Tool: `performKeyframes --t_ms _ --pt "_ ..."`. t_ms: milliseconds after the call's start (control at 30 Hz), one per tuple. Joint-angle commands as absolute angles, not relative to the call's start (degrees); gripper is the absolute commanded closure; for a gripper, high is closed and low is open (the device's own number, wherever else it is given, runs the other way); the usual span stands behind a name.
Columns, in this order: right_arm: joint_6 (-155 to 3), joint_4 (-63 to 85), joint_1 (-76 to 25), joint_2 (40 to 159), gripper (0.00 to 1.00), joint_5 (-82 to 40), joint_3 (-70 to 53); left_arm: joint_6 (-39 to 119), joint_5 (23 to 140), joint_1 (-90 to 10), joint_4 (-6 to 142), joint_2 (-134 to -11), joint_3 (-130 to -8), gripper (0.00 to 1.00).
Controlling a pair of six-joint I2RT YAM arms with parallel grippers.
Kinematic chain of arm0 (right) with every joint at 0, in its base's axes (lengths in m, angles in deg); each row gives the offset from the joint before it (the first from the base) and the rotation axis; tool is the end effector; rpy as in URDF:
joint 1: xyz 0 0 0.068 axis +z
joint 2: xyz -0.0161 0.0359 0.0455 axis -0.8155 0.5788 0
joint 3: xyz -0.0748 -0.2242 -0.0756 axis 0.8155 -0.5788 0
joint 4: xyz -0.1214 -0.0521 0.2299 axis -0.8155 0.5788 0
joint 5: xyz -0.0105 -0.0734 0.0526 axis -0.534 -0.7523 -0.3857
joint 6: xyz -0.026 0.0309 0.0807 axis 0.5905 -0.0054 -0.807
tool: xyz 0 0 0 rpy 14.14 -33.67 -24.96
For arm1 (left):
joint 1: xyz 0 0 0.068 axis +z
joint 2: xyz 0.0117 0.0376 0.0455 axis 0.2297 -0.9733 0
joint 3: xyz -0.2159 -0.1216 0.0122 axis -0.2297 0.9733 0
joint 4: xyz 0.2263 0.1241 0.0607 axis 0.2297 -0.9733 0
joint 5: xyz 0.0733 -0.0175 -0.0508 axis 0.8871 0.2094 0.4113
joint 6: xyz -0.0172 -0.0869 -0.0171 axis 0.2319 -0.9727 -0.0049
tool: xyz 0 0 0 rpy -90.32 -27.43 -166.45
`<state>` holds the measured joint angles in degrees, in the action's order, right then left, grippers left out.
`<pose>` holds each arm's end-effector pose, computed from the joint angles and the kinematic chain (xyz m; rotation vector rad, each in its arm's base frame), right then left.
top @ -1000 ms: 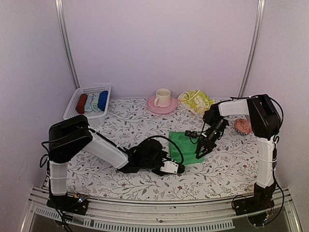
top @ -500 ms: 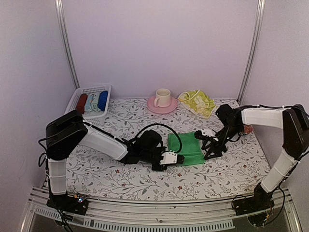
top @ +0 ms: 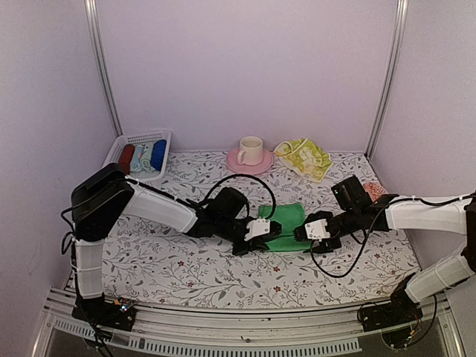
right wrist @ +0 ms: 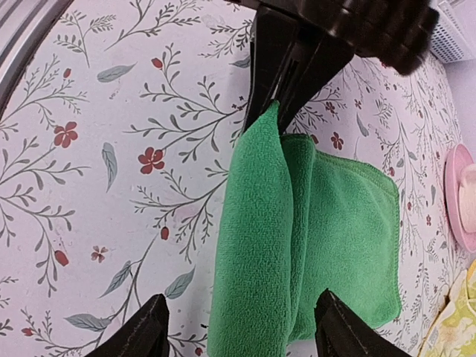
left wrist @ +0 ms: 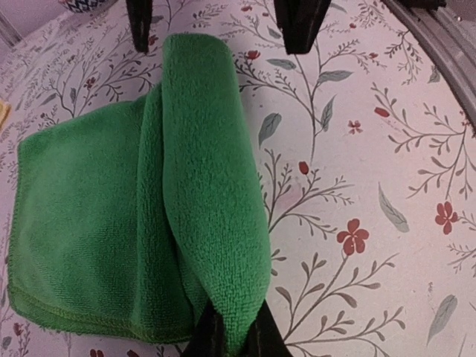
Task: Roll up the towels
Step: Roll the towel at the center of the board.
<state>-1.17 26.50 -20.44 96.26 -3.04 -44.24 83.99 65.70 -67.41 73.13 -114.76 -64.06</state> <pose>0.2185 0.1912 0.1219 -1.9859 1.3683 0.3036 0.2330 -0.3780 0.0693 1.7524 1.5536 -0.6773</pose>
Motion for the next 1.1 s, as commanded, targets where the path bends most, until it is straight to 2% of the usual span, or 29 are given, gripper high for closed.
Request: performKeyframes --t_ms 0,467,667,1067 --pt "-2.04 18.63 -18.14 97.91 0.34 -8.68 -45.66 81.83 62.66 -66.12 70.5 -115.81 -65.36 1.0" --pt "-2.96 18.02 -16.94 101.19 0.47 -11.42 -46.34 80.57 62.22 -65.57 69.61 -117.11 -66.3 0.98" --pt "-2.23 16.24 -16.83 97.08 0.41 -10.18 -48.12 80.28 62.0 -65.49 69.31 -118.16 -66.95 0.98" --pt "-2.16 19.26 -16.75 99.59 0.47 -9.53 -47.51 79.93 61.94 -65.17 69.08 -118.27 -66.73 0.97"
